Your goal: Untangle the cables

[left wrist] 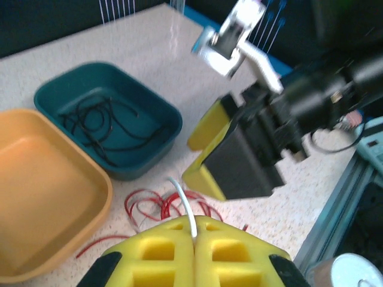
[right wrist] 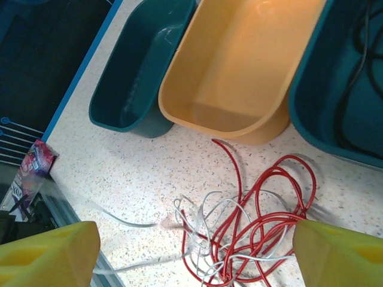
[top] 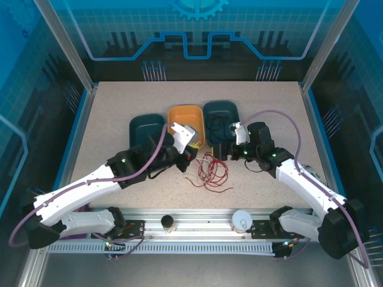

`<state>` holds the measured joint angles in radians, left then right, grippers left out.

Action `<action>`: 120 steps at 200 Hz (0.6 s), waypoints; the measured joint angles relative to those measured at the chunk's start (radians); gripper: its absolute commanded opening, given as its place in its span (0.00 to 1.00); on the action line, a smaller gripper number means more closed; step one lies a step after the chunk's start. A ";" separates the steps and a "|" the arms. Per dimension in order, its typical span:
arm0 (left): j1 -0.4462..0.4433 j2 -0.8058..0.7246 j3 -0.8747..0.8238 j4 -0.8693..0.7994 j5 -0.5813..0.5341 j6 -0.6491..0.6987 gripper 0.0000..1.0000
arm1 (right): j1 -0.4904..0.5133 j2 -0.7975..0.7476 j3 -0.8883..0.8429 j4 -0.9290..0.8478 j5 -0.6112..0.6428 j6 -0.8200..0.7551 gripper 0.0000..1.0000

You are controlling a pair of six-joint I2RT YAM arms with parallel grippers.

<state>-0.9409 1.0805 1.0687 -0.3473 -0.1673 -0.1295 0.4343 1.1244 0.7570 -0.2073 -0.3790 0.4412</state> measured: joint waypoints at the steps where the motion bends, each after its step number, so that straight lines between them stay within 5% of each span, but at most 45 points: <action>1: 0.000 -0.002 0.000 0.002 0.000 0.000 0.00 | 0.000 0.001 0.000 0.000 0.000 0.000 0.84; 120: 0.000 -0.138 0.007 0.076 -0.047 0.088 0.00 | 0.004 0.000 0.008 0.030 0.001 -0.002 0.82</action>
<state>-0.9409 0.9428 1.0760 -0.2710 -0.2138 -0.0418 0.4385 1.1240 0.7647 -0.1776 -0.3782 0.4389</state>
